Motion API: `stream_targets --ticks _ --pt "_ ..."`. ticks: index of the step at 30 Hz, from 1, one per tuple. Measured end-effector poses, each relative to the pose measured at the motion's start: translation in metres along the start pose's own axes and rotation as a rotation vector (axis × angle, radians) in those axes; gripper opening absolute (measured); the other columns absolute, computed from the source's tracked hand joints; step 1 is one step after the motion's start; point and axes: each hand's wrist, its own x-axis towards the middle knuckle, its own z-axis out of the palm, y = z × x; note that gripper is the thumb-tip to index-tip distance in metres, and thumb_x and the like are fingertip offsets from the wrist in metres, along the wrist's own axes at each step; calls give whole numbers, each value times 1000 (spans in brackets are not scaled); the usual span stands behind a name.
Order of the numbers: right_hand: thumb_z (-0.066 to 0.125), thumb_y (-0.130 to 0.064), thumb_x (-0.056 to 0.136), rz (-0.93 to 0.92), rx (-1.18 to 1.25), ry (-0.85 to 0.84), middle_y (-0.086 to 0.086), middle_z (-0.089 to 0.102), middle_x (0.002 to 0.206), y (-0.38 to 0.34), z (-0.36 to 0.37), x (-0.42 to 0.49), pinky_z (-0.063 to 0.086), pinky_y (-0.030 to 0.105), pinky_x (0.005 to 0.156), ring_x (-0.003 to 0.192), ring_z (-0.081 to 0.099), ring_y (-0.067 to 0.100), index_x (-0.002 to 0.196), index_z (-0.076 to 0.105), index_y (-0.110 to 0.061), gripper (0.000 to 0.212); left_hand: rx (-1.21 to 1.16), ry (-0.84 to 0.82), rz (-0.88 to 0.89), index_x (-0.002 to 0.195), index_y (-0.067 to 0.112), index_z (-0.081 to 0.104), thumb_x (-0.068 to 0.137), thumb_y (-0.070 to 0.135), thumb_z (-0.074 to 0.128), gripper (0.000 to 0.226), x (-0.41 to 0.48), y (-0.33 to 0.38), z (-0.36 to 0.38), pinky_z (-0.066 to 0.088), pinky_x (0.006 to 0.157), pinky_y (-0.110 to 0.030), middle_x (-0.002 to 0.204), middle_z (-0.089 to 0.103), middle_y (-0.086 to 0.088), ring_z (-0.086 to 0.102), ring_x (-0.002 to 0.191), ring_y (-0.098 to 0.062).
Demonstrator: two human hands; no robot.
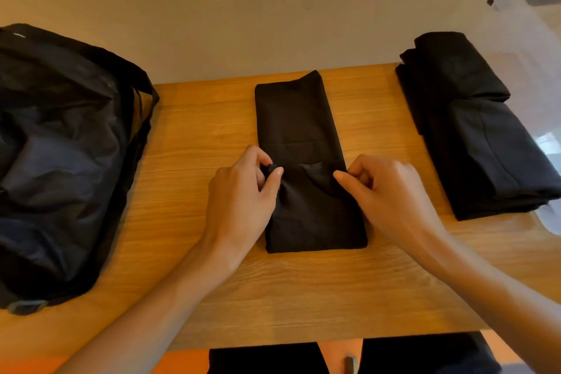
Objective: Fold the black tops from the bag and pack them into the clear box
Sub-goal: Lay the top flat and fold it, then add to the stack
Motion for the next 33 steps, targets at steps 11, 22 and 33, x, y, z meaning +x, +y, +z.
stream_targets --ticks 11,22,33 --pt "43 -51 105 -383 -415 39 7 47 152 -13 5 -34 40 37 108 140 43 23 148 48 -17 56 315 -97 198 155 12 38 104 52 39 64 -56 16 -12 31 117 -38 162 29 -9 29 150 -26" --pt "12 -50 109 -312 -631 -132 9 8 170 -8 19 -44 -4 43 127 158 -6 21 162 19 -15 63 508 -408 241 164 21 8 105 64 19 74 -93 -2 -1 8 129 -44 172 -7 4 -9 158 -19" --pt "-8 -59 99 -455 -683 -300 1 -12 170 -32 34 27 -14 41 126 155 -20 17 162 -8 -26 71 449 -440 210 163 37 -3 103 68 26 73 -110 -2 -19 0 128 -48 167 -30 -4 -27 154 -21"
